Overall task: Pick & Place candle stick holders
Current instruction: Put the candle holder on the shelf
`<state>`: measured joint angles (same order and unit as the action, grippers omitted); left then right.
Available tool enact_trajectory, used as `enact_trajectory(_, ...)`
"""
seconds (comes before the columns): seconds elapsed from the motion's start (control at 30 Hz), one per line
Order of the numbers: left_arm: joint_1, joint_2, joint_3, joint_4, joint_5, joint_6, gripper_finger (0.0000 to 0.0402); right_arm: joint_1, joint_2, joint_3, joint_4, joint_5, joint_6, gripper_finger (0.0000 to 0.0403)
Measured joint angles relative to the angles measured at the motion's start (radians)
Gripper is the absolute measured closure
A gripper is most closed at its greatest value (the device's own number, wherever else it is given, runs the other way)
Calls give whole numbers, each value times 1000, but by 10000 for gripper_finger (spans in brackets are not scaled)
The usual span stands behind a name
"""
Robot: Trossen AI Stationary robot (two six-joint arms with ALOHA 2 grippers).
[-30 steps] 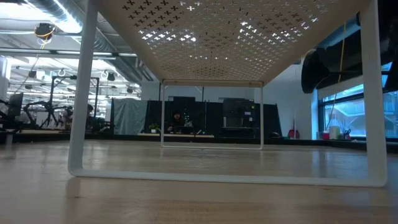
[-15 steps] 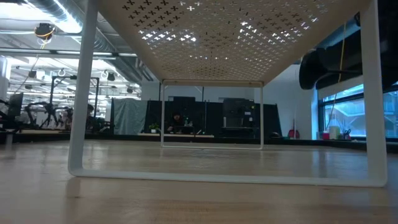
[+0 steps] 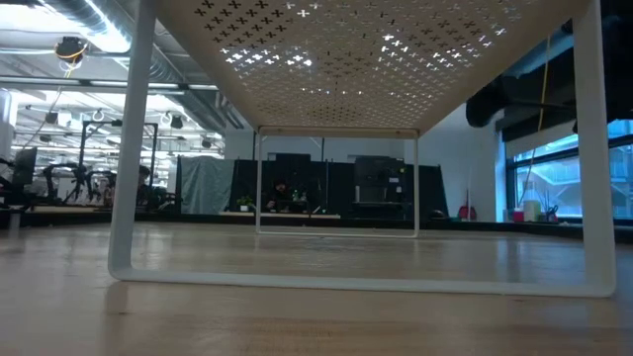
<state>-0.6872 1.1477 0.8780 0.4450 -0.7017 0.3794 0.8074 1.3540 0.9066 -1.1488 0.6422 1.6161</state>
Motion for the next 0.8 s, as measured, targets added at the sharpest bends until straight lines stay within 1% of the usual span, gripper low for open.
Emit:
enact_trajectory(0.23,0,0,0,0,0,0,80,-1,0,0,-18,19,0,389)
enact_trajectory(0.37,0,0,0,0,0,0,80,-2,0,0,-24,71,1,389)
enact_trajectory(0.63,0,0,0,0,0,0,80,-2,0,0,-41,78,1,389)
enact_trajectory(0.8,0,0,0,0,0,0,80,-1,1,11,-57,163,0,389)
